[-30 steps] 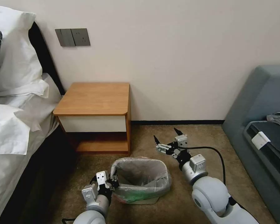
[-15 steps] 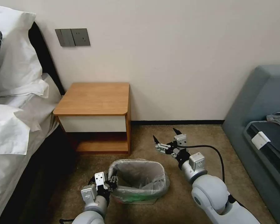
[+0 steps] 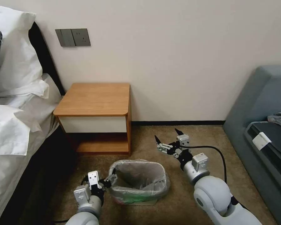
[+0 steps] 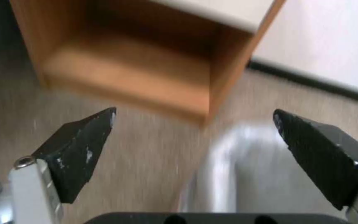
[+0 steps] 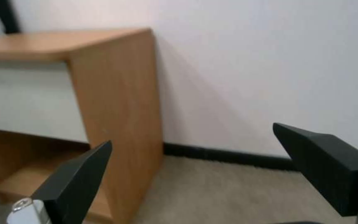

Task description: Pick up the garbage bag from the table and place it over the trash can.

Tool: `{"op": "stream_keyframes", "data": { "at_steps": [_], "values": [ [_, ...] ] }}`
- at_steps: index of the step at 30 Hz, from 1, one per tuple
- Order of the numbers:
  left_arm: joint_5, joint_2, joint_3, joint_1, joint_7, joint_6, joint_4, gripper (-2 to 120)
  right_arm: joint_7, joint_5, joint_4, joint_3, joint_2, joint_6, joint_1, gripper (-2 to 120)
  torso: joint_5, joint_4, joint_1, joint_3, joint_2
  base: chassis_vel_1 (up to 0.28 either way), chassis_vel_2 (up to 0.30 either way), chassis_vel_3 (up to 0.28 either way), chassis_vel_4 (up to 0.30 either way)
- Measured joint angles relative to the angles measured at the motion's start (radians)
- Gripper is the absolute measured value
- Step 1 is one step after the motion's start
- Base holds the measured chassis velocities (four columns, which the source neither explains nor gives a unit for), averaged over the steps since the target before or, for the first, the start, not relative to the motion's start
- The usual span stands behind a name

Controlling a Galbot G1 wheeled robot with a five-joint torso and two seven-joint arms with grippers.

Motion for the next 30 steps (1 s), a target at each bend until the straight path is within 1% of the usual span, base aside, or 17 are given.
{"op": "stream_keyframes", "data": {
  "at_steps": [2, 3, 5, 6, 7, 9, 10, 11, 14, 16, 18, 19, 22, 23, 25, 27, 30],
  "values": [
    [0.147, -0.006, -0.021, 0.004, 0.042, -0.152, 0.030, 100, -0.003, 0.006, -0.008, 0.050, 0.011, 0.042, -0.056, 100, -0.0001, 0.0000, 0.000, 0.000, 0.000, 0.000, 0.000, 0.000, 0.000],
    [0.147, -0.006, -0.021, 0.004, 0.042, -0.152, 0.030, 100, -0.003, 0.006, -0.008, 0.050, 0.011, 0.042, -0.056, 100, -0.0001, 0.0000, 0.000, 0.000, 0.000, 0.000, 0.000, 0.000, 0.000],
    [0.247, -0.011, -0.028, 0.009, 0.062, -0.292, 0.055, 100, -0.026, 0.027, -0.015, 0.096, 0.022, 0.113, -0.102, 100, -0.0001, 0.0000, 0.000, 0.000, 0.000, 0.000, 0.000, 0.000, 0.000],
    [0.278, -0.012, -0.030, 0.012, 0.065, -0.343, 0.059, 100, -0.041, 0.035, -0.019, 0.119, 0.028, 0.152, -0.123, 100, 0.0000, -0.0002, 0.000, 0.000, 0.000, 0.000, 0.000, 0.000, 0.000],
    [0.278, -0.012, -0.030, 0.012, 0.065, -0.343, 0.059, 100, -0.041, 0.035, -0.019, 0.119, 0.028, 0.152, -0.123, 100, 0.0000, -0.0002, 0.000, 0.000, 0.000, 0.000, 0.000, 0.000, 0.000],
    [0.333, -0.014, -0.039, 0.021, 0.085, -0.421, 0.062, 100, -0.056, 0.034, -0.022, 0.160, 0.045, 0.223, -0.161, 100, -0.0001, 0.0000, 0.000, 0.000, 0.000, 0.000, 0.000, 0.000, 0.000],
    [0.352, -0.017, -0.043, 0.026, 0.098, -0.442, 0.062, 100, -0.059, 0.026, -0.021, 0.181, 0.057, 0.253, -0.185, 100, 0.0000, 0.0001, 0.000, 0.000, 0.000, 0.000, 0.000, 0.000, 0.000],
    [0.352, -0.017, -0.043, 0.026, 0.098, -0.442, 0.062, 100, -0.059, 0.026, -0.021, 0.181, 0.057, 0.253, -0.185, 100, 0.0000, 0.0001, 0.000, 0.000, 0.000, 0.000, 0.000, 0.000, 0.000],
    [0.389, -0.029, -0.066, 0.066, 0.152, -0.506, 0.056, 100, -0.077, -0.052, -0.010, 0.238, 0.118, 0.337, -0.278, 100, -0.0001, -0.0002, 0.000, 0.000, 0.000, 0.000, 0.000, 0.000, 0.000],
    [0.391, -0.033, -0.070, 0.076, 0.160, -0.513, 0.054, 100, -0.081, -0.071, -0.007, 0.245, 0.130, 0.347, -0.292, 100, -0.0001, -0.0001, 0.000, 0.000, 0.000, 0.000, 0.000, 0.000, 0.000],
    [0.389, -0.050, -0.100, 0.127, 0.200, -0.540, 0.045, 100, -0.098, -0.148, 0.017, 0.270, 0.189, 0.383, -0.356, 100, -0.0002, -0.0002, 0.000, 0.000, 0.000, 0.000, 0.000, 0.000, 0.000],
    [0.389, -0.050, -0.100, 0.127, 0.200, -0.540, 0.045, 100, -0.098, -0.148, 0.017, 0.270, 0.189, 0.383, -0.356, 100, -0.0002, -0.0002, 0.000, 0.000, 0.000, 0.000, 0.000, 0.000, 0.000],
    [0.376, -0.093, -0.158, 0.200, 0.243, -0.576, 0.013, 100, -0.095, -0.218, 0.066, 0.289, 0.251, 0.417, -0.410, 100, -0.0001, 0.0001, 0.000, 0.000, 0.000, 0.000, 0.000, 0.000, 0.000],
    [0.376, -0.093, -0.158, 0.200, 0.243, -0.576, 0.013, 100, -0.095, -0.218, 0.066, 0.289, 0.251, 0.417, -0.410, 100, -0.0001, 0.0001, 0.000, 0.000, 0.000, 0.000, 0.000, 0.000, 0.000],
    [0.377, -0.122, -0.169, 0.222, 0.249, -0.589, -0.007, 100, -0.099, -0.230, 0.099, 0.302, 0.276, 0.421, -0.438, 100, -0.0001, 0.0002, 0.000, 0.000, 0.000, 0.000, 0.000, 0.000, 0.000],
    [0.381, -0.133, -0.170, 0.225, 0.250, -0.590, -0.017, 100, -0.100, -0.230, 0.116, 0.306, 0.286, 0.421, -0.455, 100, -0.0001, 0.0001, 0.000, 0.000, 0.000, 0.000, 0.000, 0.000, 0.000],
    [0.386, -0.149, -0.163, 0.230, 0.250, -0.576, -0.045, 100, -0.101, -0.230, 0.153, 0.320, 0.299, 0.422, -0.498, 100, -0.0003, -0.0001, 0.000, 0.000, 0.000, 0.000, 0.000, 0.000, 0.000]
  ]
}}
